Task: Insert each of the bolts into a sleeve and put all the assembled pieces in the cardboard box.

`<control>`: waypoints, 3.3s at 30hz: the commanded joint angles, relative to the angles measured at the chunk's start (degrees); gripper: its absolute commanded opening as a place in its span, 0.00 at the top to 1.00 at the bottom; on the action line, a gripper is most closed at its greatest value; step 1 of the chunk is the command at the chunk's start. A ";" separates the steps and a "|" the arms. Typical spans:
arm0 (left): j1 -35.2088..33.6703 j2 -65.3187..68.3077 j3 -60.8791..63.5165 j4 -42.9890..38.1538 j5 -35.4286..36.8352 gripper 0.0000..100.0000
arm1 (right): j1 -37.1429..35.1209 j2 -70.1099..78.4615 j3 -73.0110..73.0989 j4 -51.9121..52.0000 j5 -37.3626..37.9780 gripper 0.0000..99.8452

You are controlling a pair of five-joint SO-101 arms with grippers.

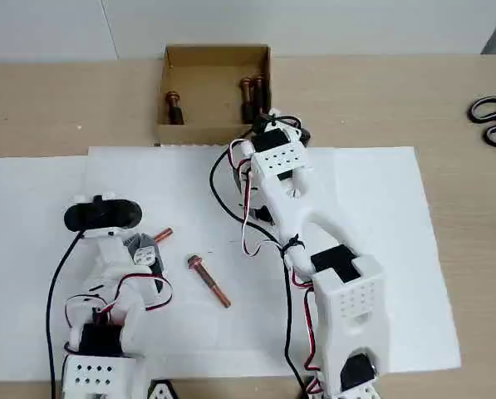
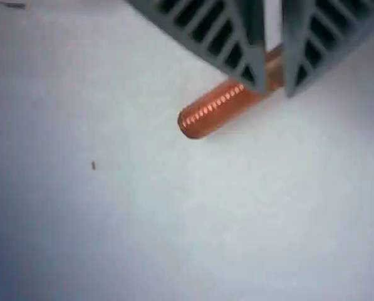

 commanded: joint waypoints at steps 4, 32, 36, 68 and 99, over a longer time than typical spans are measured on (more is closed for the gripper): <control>0.26 -0.44 -0.48 0.18 0.26 0.99 | -0.40 -3.03 -3.25 0.48 0.09 0.96; 0.26 -0.44 -0.48 0.18 0.26 0.99 | 3.65 0.31 -3.25 -4.00 5.71 0.89; 0.26 -0.44 -0.48 0.18 0.26 0.99 | 3.56 0.40 -3.34 -4.09 5.71 0.95; 0.44 15.03 -44.09 29.80 6.24 1.00 | 4.53 -23.43 -15.38 15.78 5.89 1.00; 16.09 75.34 -77.32 52.13 46.42 0.95 | 10.07 -58.68 24.44 15.16 5.63 1.00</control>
